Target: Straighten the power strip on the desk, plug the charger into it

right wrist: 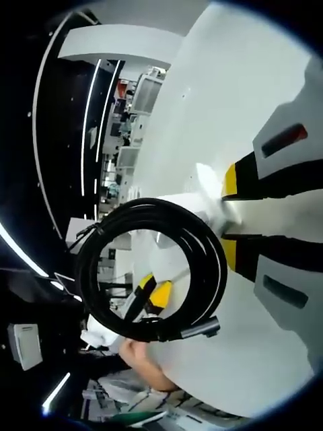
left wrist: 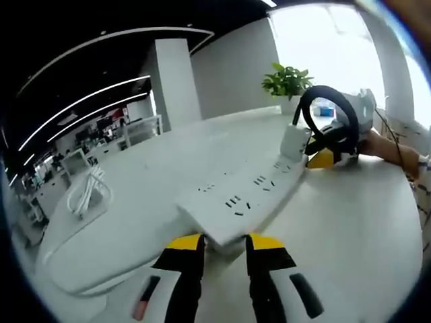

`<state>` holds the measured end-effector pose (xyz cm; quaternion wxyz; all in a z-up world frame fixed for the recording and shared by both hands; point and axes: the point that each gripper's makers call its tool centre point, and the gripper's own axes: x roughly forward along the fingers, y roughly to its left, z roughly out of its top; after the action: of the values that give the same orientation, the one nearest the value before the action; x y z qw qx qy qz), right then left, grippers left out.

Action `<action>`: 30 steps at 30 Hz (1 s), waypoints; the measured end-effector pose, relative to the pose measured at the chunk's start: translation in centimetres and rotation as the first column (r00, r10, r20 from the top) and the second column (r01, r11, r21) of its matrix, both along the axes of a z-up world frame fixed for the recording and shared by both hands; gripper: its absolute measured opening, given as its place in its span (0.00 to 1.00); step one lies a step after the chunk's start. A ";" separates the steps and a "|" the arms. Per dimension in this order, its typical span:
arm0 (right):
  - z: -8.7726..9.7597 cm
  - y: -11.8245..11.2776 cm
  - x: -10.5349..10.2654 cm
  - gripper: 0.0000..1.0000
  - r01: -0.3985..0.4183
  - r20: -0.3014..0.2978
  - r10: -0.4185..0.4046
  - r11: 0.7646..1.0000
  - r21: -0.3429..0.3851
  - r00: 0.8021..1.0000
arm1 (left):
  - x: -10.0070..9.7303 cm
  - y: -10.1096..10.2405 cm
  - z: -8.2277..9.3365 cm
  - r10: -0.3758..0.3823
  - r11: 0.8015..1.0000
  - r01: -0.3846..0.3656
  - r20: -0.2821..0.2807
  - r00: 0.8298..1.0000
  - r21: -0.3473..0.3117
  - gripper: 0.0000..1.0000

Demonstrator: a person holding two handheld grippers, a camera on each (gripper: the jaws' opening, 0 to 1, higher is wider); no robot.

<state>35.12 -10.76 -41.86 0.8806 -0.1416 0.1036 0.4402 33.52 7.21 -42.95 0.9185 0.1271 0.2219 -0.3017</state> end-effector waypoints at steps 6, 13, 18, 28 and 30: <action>0.0 0.0 0.0 0.19 0.003 -0.004 -0.003 1.000 0.004 1.000 | -0.1 0.0 -0.1 0.006 1.000 -0.006 0.004 1.000 -0.012 0.25; 0.4 -0.1 0.1 0.19 0.009 0.003 -0.009 1.000 0.017 1.000 | -0.1 0.0 0.0 0.022 0.999 -0.021 0.007 1.000 -0.041 0.25; 0.9 -0.1 -0.1 0.19 0.004 0.017 -0.005 1.000 0.031 1.000 | -0.2 0.0 -0.2 0.026 0.999 -0.025 0.012 1.000 -0.043 0.24; 0.6 -0.2 -0.2 0.20 0.016 0.017 -0.016 1.000 0.015 1.000 | -0.4 0.5 -0.2 0.034 0.999 -0.034 0.023 0.999 -0.022 0.25; 0.6 -0.3 -0.2 0.20 0.024 0.018 -0.024 1.000 0.017 1.000 | -0.4 0.5 -0.2 0.035 0.999 -0.034 0.025 0.999 -0.020 0.26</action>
<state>34.95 -11.04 -41.23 0.8878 -0.1371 0.0937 0.4291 33.13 7.72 -43.16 0.9274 0.1179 0.2097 -0.2863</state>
